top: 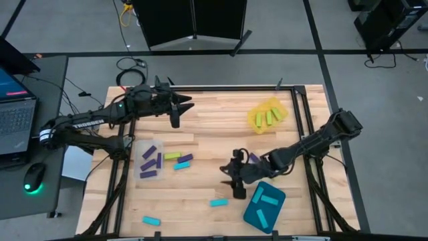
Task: Sort blocks
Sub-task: Put the light blue block into the blue bin
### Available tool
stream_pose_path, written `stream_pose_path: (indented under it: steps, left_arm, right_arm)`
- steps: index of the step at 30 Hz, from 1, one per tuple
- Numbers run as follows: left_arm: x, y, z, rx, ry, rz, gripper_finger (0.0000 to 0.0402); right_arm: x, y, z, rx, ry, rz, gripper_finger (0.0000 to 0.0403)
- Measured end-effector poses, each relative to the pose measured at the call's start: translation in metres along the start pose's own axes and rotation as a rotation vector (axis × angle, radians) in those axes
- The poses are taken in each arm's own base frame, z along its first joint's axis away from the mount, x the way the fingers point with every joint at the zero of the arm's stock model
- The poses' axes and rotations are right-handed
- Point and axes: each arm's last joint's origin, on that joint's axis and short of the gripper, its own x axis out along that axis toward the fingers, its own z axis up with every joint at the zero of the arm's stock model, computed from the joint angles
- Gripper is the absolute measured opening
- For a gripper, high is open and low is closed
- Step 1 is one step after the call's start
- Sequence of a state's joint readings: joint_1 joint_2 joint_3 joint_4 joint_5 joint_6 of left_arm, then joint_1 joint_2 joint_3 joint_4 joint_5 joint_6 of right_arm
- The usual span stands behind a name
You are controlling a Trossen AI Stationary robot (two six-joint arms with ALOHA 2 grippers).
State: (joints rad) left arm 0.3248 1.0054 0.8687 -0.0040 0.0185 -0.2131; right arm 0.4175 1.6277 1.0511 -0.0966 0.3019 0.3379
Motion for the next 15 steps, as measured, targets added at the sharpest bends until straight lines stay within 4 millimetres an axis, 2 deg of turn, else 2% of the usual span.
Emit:
stream_pose_path:
  steps: [6,15]
  left_arm:
    - [-0.001,0.000,0.000,0.001,0.000,0.000,0.0165]
    - [-0.002,0.001,-0.002,-0.004,0.029,0.006,0.0165]
  right_arm:
    - [0.023,0.017,-0.019,-0.051,0.098,0.049,0.0245]
    - [0.073,0.048,-0.022,-0.131,0.245,0.052,0.0252]
